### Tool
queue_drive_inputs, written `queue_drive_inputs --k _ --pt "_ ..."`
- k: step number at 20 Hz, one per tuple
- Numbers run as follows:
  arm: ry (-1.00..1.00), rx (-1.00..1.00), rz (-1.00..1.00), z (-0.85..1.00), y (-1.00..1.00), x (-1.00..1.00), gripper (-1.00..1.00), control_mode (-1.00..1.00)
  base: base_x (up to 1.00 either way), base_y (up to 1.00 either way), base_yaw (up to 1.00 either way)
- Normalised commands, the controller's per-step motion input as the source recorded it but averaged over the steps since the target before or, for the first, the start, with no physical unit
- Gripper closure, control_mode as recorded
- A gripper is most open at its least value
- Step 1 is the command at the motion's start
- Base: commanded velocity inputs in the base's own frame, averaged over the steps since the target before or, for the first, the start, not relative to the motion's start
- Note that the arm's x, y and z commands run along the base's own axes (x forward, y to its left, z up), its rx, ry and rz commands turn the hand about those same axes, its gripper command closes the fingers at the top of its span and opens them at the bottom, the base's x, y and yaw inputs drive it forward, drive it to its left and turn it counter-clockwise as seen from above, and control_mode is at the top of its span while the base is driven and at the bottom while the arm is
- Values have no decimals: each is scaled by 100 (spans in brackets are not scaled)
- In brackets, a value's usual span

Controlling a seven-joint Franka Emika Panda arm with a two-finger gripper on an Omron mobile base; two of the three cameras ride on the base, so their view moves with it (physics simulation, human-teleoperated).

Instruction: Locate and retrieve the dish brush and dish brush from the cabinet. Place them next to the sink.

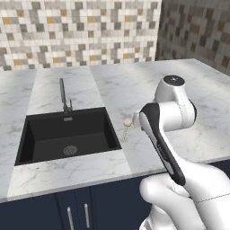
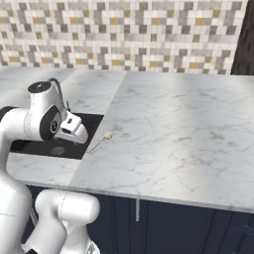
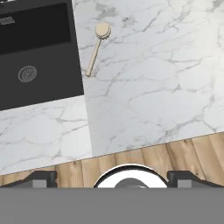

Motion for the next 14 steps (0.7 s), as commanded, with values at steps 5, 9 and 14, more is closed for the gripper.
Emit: queue_drive_inputs --k 5,9,14 --pt "-2 0 0 0 0 -28 -100 -100 0 0 0" --pt "0 0 0 0 0 1 -100 -100 0 0 0" --pt "0 0 0 0 0 0 -100 100 0 -12 -25"
